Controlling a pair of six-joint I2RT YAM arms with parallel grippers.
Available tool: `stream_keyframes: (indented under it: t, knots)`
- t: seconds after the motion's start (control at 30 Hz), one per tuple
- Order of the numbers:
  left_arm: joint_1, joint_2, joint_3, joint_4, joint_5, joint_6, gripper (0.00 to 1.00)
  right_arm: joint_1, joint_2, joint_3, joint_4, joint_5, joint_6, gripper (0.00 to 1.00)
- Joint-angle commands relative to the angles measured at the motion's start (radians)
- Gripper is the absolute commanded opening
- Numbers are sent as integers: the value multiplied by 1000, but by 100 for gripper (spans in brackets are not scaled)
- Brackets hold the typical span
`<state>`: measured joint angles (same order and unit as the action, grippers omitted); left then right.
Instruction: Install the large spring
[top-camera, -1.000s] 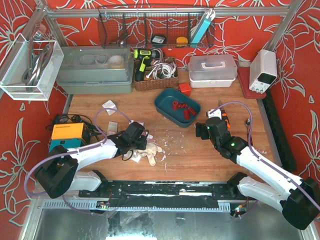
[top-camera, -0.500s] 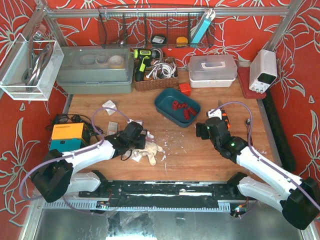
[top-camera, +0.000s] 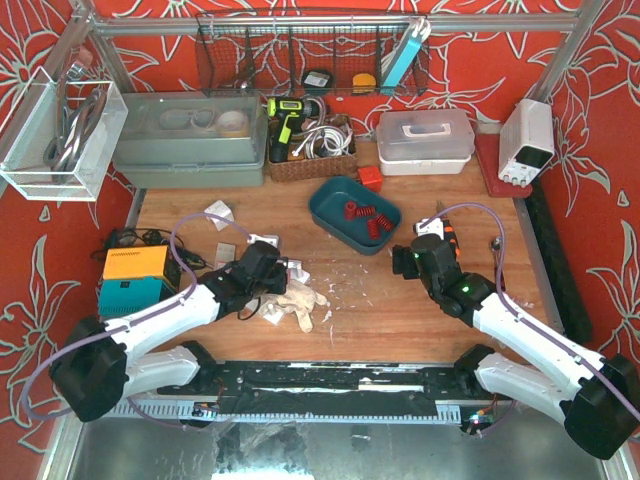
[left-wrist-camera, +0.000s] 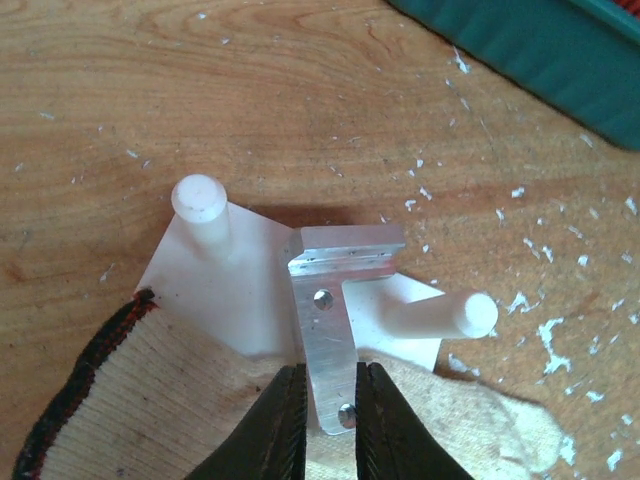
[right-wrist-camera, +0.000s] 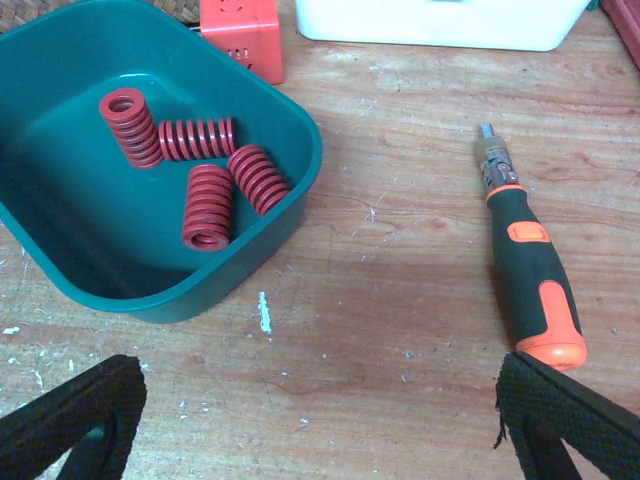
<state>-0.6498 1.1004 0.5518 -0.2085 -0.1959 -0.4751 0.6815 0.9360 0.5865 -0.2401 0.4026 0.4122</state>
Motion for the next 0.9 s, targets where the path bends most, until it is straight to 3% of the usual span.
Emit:
stream_keyframes:
  t: [0.0,0.27,0.6,0.7,0.87]
  knots:
    - [-5,13,15,7,-3,-13,23,6,-6,1,-20,30,-1,96]
    - [-7,131,29,53,57,3,34,6,-12,-1,-22,39,-1,96]
    - [-7,246,21,94,29,13,37,6,-18,-1,-27,47,-1,96]
    - [-7,269,30,77,6,14,33,6,-20,-1,-29,50,-1,96]
    - [-7,225,40,44,-29,19,18,7,-27,0,-33,52,-1,96]
